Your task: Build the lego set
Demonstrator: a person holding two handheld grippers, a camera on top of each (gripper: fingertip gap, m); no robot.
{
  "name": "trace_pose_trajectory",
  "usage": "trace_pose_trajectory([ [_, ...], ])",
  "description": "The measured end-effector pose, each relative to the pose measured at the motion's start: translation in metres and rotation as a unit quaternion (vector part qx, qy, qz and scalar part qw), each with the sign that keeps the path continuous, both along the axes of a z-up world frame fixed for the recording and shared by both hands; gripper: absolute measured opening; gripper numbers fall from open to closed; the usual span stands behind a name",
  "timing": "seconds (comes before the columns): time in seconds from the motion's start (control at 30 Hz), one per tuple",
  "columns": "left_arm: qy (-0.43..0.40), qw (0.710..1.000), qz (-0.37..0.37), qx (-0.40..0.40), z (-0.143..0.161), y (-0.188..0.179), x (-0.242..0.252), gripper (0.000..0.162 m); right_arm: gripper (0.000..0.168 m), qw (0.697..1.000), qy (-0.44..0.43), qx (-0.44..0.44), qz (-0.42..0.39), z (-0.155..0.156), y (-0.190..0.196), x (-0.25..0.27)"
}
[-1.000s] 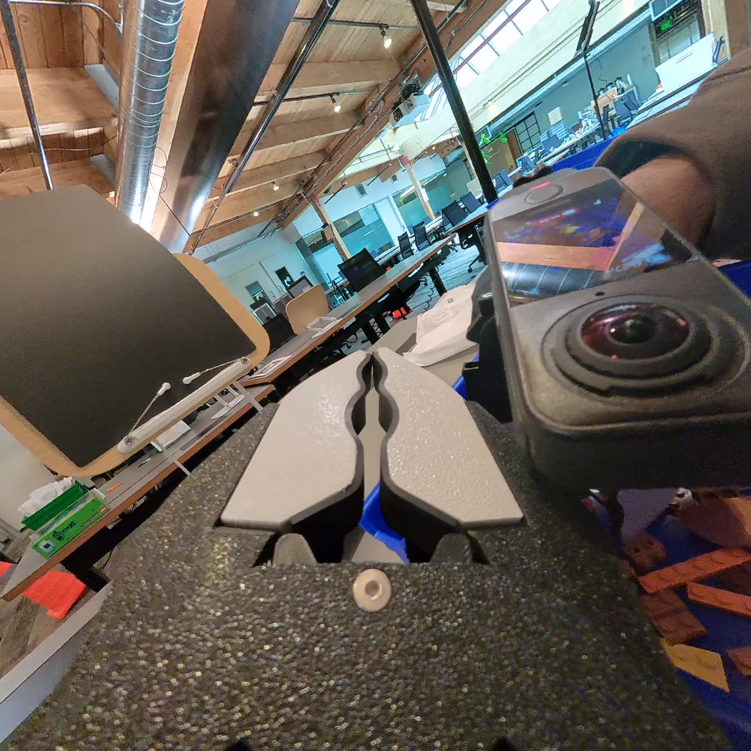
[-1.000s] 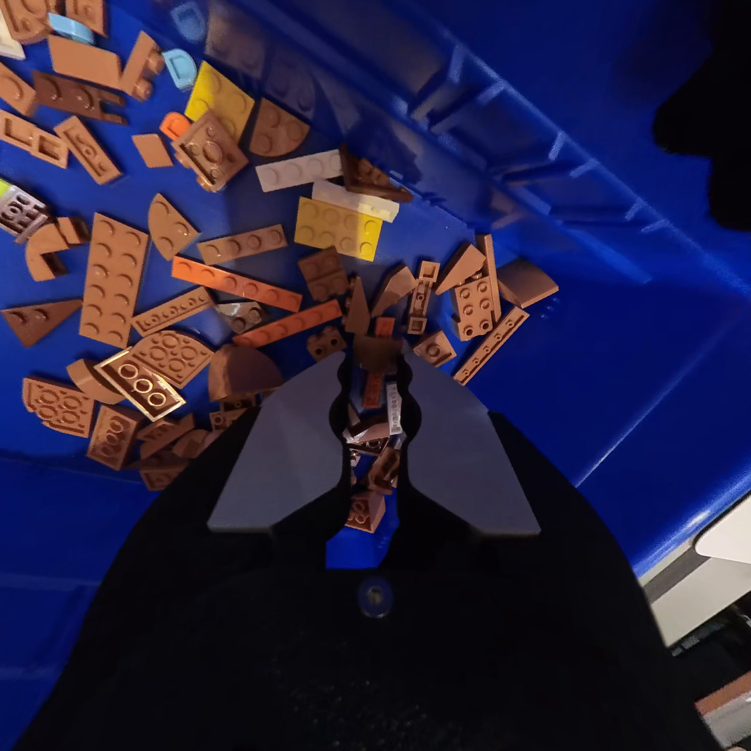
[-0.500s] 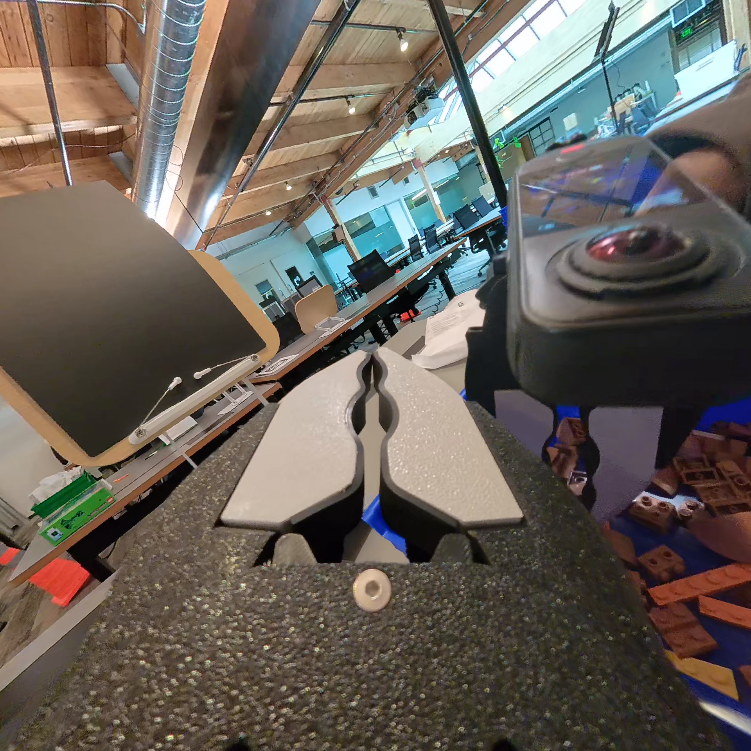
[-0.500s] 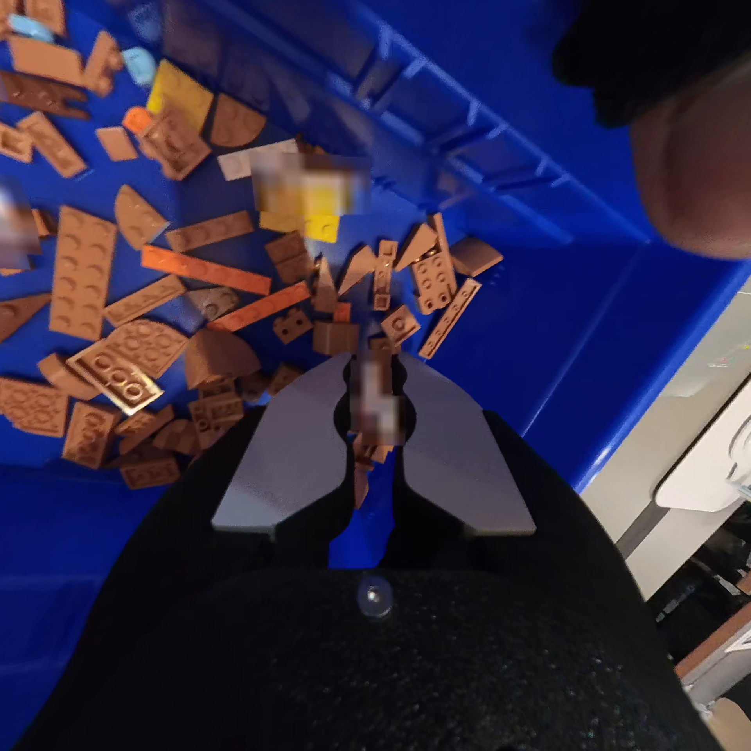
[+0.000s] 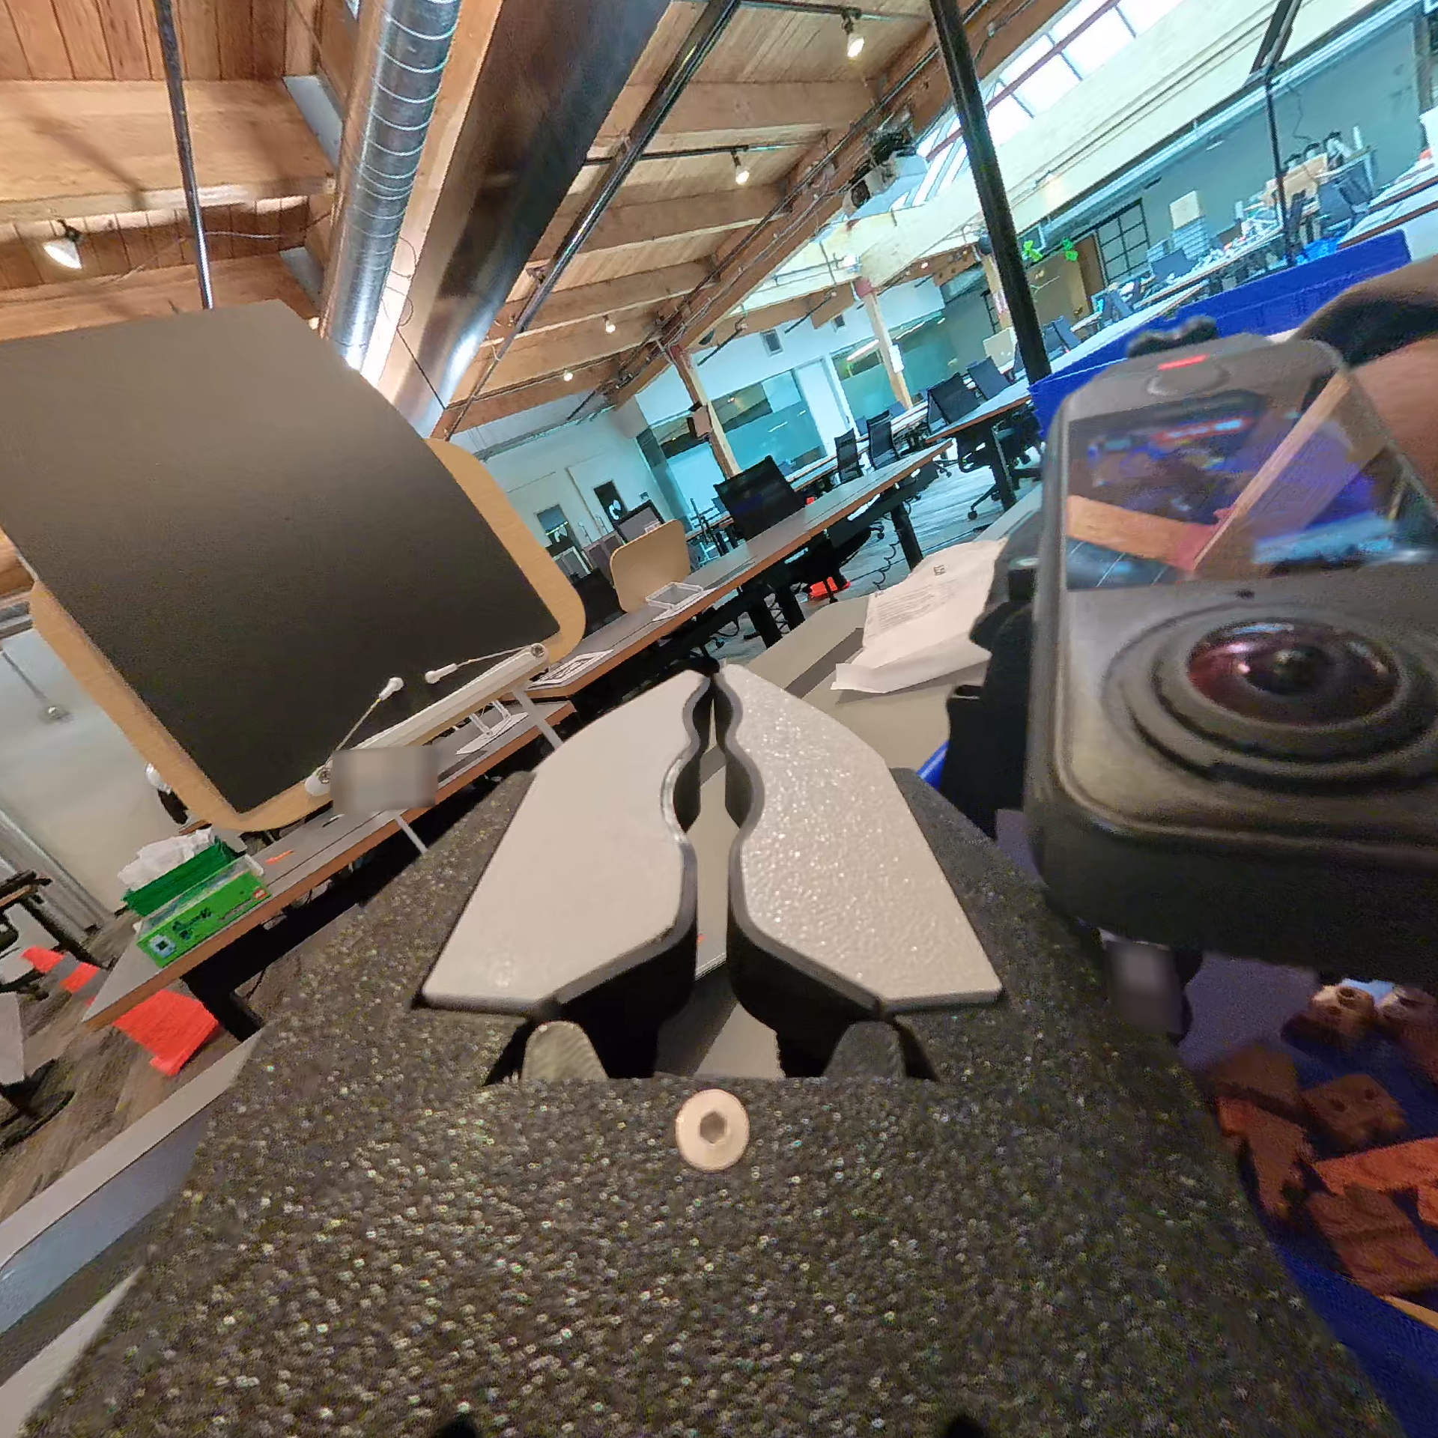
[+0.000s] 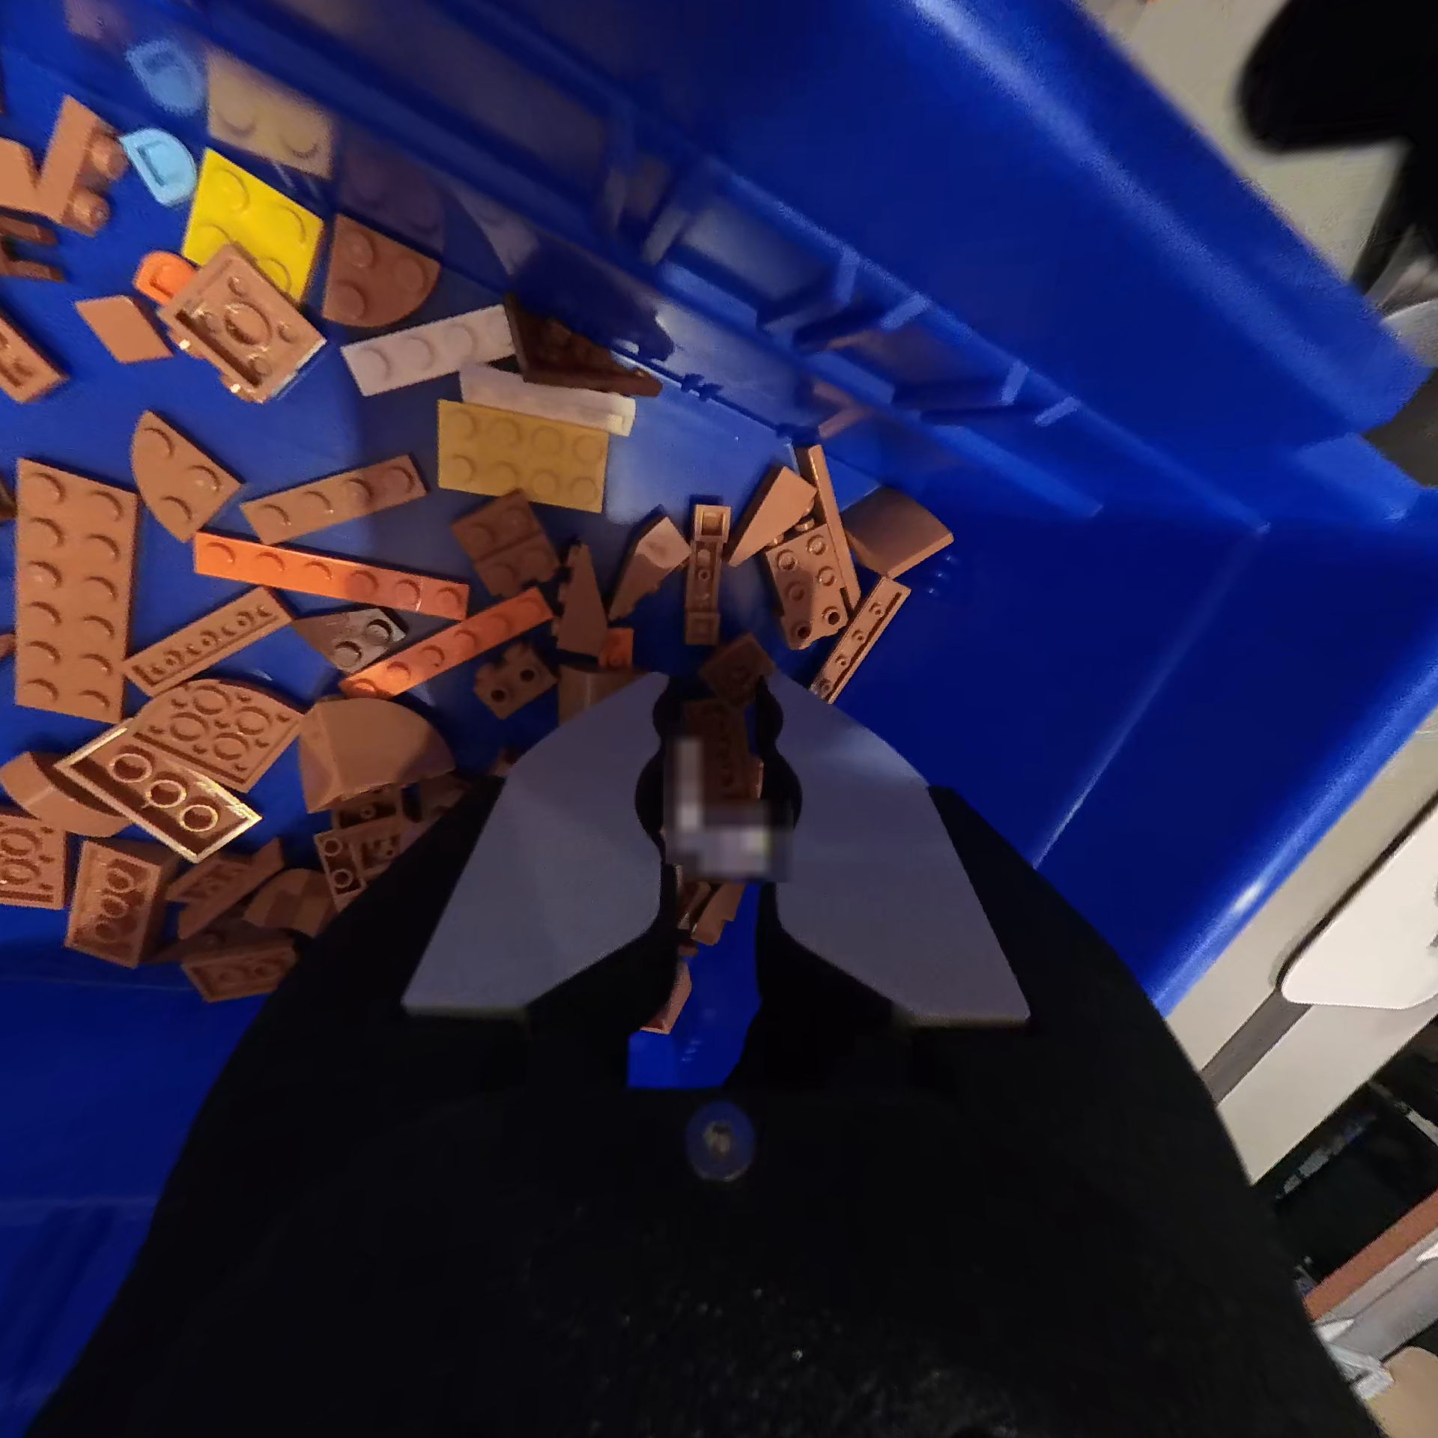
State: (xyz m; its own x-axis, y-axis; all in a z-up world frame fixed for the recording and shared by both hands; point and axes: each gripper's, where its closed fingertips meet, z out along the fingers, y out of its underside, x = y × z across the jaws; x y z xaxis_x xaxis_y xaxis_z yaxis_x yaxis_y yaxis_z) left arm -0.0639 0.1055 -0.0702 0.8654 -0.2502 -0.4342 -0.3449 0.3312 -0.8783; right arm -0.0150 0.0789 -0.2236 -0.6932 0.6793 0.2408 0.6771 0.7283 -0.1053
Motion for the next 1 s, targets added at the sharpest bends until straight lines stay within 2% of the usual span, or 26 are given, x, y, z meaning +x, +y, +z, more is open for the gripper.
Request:
trace_pose_trajectory([
  [0.43, -0.03, 0.999, 0.015, 0.003, 0.005, 0.001, -0.012, 0.0, 0.014, 0.997, -0.007, -0.048, -0.057, -0.003, -0.001, 0.007],
  [0.63, -0.045, 0.999, 0.013, 0.006, 0.008, 0.0, -0.016, 0.0, 0.01, 0.996, -0.038, -0.063, -0.054, -0.008, -0.006, 0.023],
  [0.83, -0.043, 0.999, 0.01, 0.009, 0.008, -0.001, -0.015, 0.0, 0.01, 0.996, 0.001, -0.061, -0.062, 0.007, -0.002, 0.024],
  [1.0, -0.039, 0.999, -0.026, 0.005, 0.008, -0.004, -0.005, 0.0, 0.011, 0.989, 0.089, -0.052, -0.105, 0.032, 0.001, 0.024],
])
